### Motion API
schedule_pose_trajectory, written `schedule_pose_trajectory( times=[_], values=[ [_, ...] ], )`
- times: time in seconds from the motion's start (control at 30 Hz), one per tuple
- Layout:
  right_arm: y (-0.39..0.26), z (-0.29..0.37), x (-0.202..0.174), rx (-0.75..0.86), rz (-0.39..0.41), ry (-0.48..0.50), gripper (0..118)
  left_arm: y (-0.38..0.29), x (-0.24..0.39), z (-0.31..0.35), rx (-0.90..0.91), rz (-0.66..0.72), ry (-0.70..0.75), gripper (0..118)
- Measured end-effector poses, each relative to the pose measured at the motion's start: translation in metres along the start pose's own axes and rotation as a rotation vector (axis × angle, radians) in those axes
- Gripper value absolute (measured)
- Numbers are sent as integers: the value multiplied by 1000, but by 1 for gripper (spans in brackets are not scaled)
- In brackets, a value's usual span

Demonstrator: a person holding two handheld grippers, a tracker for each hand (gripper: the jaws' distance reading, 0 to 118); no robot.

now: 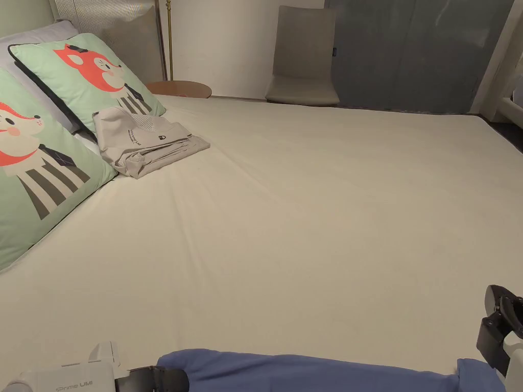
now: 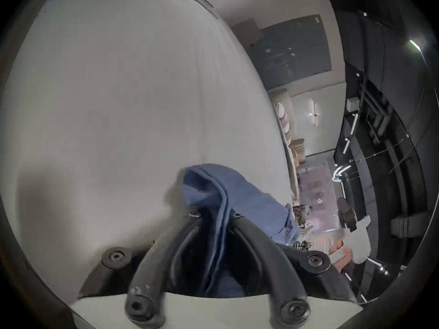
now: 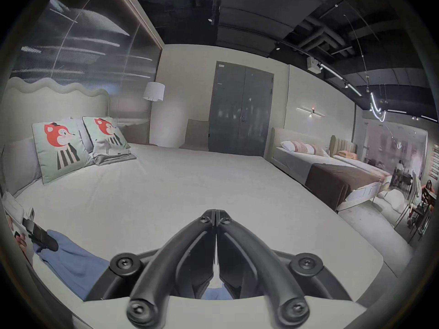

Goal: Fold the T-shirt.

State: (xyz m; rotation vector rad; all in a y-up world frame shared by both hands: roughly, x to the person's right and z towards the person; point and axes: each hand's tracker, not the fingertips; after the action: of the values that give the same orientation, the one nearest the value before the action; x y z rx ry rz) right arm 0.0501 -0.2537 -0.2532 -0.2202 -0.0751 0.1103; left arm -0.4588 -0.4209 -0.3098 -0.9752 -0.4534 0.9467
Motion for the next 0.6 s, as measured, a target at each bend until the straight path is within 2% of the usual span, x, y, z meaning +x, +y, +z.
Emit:
schedule_pose_trajectory(
  times=[0.1, 0.2, 0.33, 0.4, 0.5, 0.6],
  values=[
    [2, 0, -2, 2, 8, 3, 1, 5, -1, 16, 11, 5, 7, 5],
    [5, 2, 1, 9, 2, 1, 1, 12, -9, 54, 102, 18, 28, 5],
    [6, 3, 4, 13, -13, 0, 1, 30, -35, 121, 257, 57, 174, 5],
    [4, 2, 4, 8, -25, 8, 1, 30, -32, 139, 272, 55, 206, 5],
    [0, -1, 1, -5, -46, 29, 1, 11, 16, 137, 248, 6, 181, 5],
    [-1, -1, -2, -6, -51, 55, 1, -3, 79, 106, 179, -73, 151, 5]
  ],
)
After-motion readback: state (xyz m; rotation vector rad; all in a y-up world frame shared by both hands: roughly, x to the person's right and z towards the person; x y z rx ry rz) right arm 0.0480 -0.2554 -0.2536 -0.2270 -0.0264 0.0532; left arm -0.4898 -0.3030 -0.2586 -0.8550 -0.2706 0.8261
